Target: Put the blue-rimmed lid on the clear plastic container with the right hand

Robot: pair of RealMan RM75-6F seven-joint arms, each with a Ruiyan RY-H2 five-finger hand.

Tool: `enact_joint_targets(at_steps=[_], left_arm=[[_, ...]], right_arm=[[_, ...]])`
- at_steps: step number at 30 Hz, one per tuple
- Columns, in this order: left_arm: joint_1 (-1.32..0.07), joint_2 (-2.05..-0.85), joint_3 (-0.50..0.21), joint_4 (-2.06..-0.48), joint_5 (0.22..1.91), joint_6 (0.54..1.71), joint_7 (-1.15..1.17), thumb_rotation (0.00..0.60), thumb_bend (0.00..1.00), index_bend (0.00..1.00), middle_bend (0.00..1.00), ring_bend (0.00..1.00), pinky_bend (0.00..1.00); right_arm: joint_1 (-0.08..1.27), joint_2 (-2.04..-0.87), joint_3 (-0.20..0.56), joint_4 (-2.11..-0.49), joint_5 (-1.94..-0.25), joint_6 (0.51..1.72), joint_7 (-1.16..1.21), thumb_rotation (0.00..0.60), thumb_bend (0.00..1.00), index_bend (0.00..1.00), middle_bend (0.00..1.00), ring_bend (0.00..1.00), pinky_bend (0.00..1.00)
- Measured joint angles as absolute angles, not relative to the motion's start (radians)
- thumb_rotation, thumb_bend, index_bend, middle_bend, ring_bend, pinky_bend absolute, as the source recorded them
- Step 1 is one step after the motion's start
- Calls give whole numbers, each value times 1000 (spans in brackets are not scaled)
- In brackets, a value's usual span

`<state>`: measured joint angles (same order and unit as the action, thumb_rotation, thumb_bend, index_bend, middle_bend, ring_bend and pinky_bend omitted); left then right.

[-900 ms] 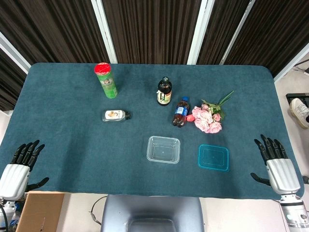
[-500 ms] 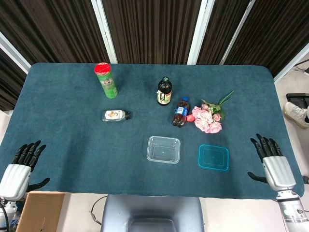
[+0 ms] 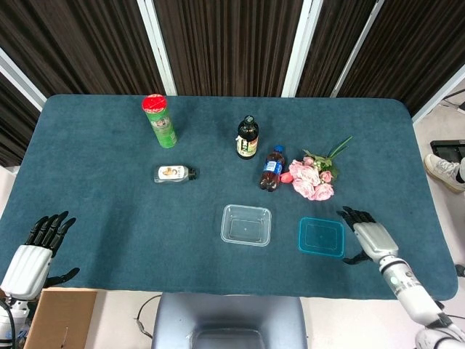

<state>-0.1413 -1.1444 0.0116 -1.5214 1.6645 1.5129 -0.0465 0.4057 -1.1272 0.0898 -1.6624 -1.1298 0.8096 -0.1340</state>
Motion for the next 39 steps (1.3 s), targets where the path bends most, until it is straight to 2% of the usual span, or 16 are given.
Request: enact_joint_targets(at_steps=[8,15,24,39], left_arm=[[-140,-1143,15,-1521,1664,1516,-47,600,439,0,0,0,80],[-141,-1140,21,-1521,1671,1514,-41,600,438,0,0,0,83],[-140,-1141,20,-1524,1665,1516,-39,600,441,0,0,0,83],[-137,-1137,21,-1522,1665,1520,-50,600,438,0,0,0,83]], right_arm=[[533,-1152,77,-1675,-893,728,-298,600,134,3,0,0,0],[667,-1159,17,-1684,-734,671,-430,600,134,16,0,0,0],[743,-1205,-40,-1677,-636,697,-484,600,134,66,7,0,0],[802,-1258,-72,-1637,-559,735,-497,600,134,150,21,0,0]])
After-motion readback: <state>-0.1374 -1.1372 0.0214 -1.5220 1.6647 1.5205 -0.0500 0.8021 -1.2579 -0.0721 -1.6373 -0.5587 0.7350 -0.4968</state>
